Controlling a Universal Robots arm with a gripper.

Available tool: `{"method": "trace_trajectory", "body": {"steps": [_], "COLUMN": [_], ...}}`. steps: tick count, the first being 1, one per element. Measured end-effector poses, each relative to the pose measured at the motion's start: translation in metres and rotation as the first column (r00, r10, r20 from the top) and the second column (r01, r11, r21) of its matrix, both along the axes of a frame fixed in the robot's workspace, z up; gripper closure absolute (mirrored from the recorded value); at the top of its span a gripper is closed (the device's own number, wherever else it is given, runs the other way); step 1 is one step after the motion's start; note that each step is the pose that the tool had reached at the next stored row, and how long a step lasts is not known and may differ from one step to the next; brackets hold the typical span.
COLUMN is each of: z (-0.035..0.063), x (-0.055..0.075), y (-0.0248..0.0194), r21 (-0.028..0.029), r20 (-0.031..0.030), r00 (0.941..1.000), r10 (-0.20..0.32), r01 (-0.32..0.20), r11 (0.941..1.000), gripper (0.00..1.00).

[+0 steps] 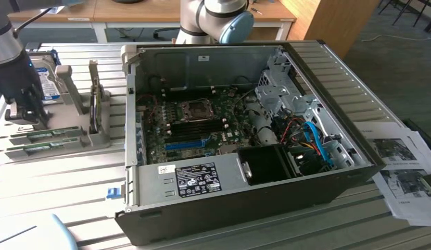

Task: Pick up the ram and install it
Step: 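Pick up the ram and move it above insertion slot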

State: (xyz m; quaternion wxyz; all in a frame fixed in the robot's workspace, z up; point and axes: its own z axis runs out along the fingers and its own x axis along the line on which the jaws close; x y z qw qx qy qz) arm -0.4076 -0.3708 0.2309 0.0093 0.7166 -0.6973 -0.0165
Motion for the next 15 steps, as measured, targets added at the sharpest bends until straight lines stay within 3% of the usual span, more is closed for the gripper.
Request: {"method": "trace_trajectory", "body": {"steps": [15], "z": [0.0000], "x": [0.000], "y": [-0.0151], "r21": [0.0000], "r20": [0.0000], "r00": [1.0000], "r10": [0.000], "r01": [0.000], "r11": [1.0000], "gripper": [0.71]}}
